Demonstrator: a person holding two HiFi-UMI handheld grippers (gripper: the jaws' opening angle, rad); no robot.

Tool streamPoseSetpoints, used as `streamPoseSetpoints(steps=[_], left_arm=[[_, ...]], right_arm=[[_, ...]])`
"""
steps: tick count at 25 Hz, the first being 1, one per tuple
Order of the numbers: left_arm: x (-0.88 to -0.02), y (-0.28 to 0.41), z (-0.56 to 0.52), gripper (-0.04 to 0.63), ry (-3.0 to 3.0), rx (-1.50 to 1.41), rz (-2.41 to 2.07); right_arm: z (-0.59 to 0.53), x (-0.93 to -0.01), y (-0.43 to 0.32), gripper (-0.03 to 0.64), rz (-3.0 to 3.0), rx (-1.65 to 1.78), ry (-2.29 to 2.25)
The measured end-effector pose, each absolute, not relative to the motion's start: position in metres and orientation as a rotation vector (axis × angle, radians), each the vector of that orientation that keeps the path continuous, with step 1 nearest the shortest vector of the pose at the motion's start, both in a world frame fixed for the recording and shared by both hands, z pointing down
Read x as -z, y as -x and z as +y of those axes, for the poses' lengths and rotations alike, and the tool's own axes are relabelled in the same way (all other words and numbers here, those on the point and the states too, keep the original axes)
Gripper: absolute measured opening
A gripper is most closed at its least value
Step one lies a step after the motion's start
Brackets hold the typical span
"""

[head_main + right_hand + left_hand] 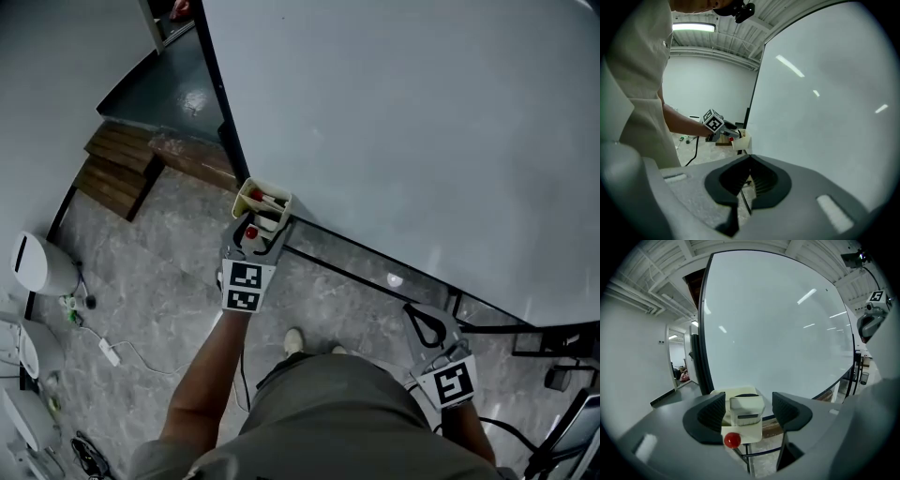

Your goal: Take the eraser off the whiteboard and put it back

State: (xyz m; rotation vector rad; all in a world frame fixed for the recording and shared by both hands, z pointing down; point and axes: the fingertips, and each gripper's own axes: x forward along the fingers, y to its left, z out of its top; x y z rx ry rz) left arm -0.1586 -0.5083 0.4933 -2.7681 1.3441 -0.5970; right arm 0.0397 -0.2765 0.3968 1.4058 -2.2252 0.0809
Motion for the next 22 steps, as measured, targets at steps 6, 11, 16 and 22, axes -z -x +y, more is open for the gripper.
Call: streamPoseSetpoints(steps=[6,11,16,22], left_arm=[[-0.507,0.153,-0.519,0.307,2.786,0.632,1.331],[-0.514,0.153,-0.525,0.270,2.793,0.630,1.341],[-0.513,0.153,-0.523,0.265,2.782,0.641,1.347],[-0.503,0.155,-0.522,0.265,2.764,0.625,1.376]], right_arm=[[-0.271,-0.397,-0.045,0.002,-2.171,-0.111,-1.452],[-0.268,-0.401,-0.051,0.002,-2.143,-0.127,-1.468],[-0.263,-0.401,-0.057,0.002,-2.145,-0.131,-1.477],[-0.265,-0.401,-0.061,0.002,-2.173,-0.106,-1.461]])
